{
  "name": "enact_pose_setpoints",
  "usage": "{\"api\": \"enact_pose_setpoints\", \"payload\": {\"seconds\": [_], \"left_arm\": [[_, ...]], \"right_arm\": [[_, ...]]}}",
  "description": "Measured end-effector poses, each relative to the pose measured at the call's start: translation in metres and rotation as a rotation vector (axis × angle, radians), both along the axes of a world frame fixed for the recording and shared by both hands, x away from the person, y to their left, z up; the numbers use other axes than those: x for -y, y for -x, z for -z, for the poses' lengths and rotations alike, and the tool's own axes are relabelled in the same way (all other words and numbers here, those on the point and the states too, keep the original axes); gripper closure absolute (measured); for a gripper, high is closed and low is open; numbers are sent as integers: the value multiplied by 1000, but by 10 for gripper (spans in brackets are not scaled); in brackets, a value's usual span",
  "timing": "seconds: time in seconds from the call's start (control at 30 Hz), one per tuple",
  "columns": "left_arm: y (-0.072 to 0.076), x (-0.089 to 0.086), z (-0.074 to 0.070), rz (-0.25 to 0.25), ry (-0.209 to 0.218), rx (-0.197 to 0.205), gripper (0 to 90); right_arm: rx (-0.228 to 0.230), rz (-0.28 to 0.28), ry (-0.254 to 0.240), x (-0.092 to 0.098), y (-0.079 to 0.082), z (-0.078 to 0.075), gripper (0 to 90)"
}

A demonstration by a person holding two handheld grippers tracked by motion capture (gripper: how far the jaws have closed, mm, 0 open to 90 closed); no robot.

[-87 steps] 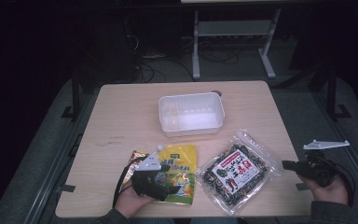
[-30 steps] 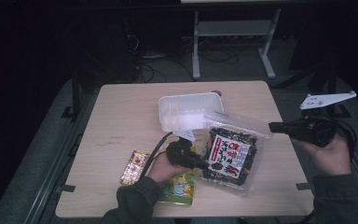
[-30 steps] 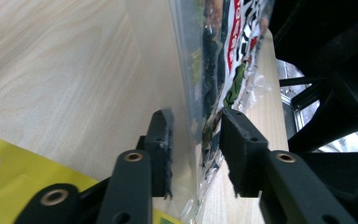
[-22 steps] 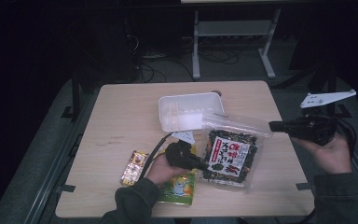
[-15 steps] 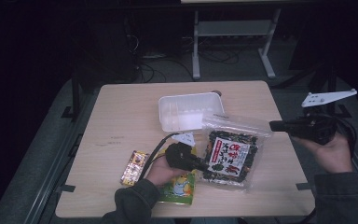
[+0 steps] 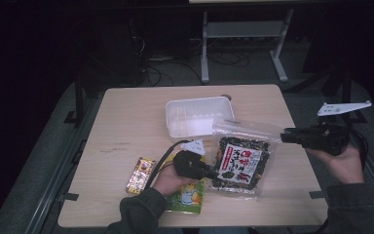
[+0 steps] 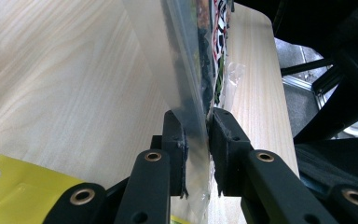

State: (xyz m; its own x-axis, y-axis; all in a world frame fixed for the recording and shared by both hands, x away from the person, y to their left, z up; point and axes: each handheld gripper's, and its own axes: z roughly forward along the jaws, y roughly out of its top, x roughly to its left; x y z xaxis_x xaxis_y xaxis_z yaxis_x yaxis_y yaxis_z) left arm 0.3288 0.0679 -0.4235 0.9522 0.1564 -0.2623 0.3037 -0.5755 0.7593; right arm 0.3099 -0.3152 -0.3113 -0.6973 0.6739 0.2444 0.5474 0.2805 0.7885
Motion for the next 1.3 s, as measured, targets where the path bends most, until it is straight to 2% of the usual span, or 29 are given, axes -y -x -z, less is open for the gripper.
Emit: {"api": "enact_pose_setpoints", "payload": {"seconds": [0.13, 0.23, 0.37, 0.4, 0.43, 0.5, 0.6, 0.83, 1.2, 1.3], "left_arm": [[0, 0, 1, -3, -2, -2, 765], [0, -1, 1, -6, -1, 5, 765], [0, -1, 2, -7, -1, 6, 764], [0, -1, 2, -7, -1, 6, 764], [0, -1, 2, -7, 0, 8, 764], [0, -1, 2, -7, -1, 10, 764], [-1, -2, 3, -8, 0, 9, 764], [0, -2, 3, -8, -2, 12, 763], [0, -2, 2, -5, -5, 16, 763], [0, -2, 3, -7, -2, 14, 764]], "right_arm": [[-16, -39, -33, -1, 1, 11, 548], [-11, -67, -63, -3, 3, 18, 498], [-27, -103, -70, -9, 4, 27, 439], [-27, -103, -70, -9, 4, 27, 439], [-34, -114, -82, -12, 4, 32, 402], [-37, -126, -93, -13, 4, 34, 401], [-44, -136, -122, -18, 1, 45, 334], [-60, -150, -127, -26, -4, 56, 289], [-75, -160, -100, -32, -7, 59, 296], [-78, -168, -89, -34, -8, 59, 329]]}}
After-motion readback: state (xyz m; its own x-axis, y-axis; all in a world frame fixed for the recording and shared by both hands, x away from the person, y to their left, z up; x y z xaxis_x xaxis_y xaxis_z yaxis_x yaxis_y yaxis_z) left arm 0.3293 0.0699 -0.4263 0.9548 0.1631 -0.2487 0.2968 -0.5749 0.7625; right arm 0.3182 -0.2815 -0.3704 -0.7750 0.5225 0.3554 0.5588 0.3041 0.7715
